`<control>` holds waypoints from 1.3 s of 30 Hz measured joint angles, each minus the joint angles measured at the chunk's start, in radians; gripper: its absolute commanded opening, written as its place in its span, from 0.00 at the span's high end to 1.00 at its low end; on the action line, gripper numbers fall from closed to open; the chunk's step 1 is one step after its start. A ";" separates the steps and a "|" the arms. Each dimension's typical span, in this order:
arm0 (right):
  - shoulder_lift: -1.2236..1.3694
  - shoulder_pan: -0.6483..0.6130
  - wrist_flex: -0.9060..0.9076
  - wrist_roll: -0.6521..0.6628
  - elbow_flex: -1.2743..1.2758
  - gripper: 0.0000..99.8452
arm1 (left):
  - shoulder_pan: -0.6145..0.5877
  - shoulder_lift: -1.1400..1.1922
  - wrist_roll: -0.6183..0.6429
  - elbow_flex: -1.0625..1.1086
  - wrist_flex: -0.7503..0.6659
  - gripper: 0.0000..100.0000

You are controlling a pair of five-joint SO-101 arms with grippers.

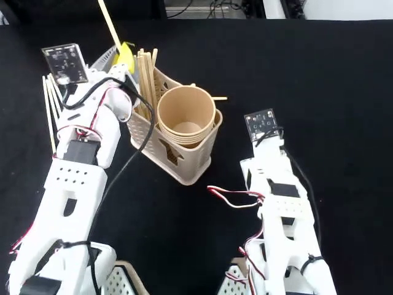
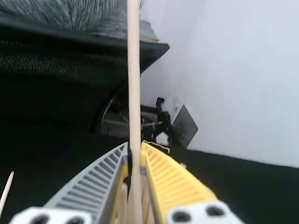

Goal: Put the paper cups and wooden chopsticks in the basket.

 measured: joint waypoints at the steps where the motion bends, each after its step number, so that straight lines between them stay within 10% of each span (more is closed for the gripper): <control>1: 0.000 0.000 0.000 0.000 0.000 0.99 | 0.000 -0.014 0.000 0.000 0.035 0.82; 11: 0.000 0.000 0.000 0.000 0.000 0.99 | 0.002 -0.115 0.026 -0.199 0.568 0.78; 25: 0.000 0.000 0.000 0.000 0.000 0.99 | -0.272 -0.109 0.129 -0.522 0.772 0.78; 39: 0.000 0.000 0.000 0.000 0.000 0.99 | -0.592 0.700 -0.018 -0.974 1.023 0.78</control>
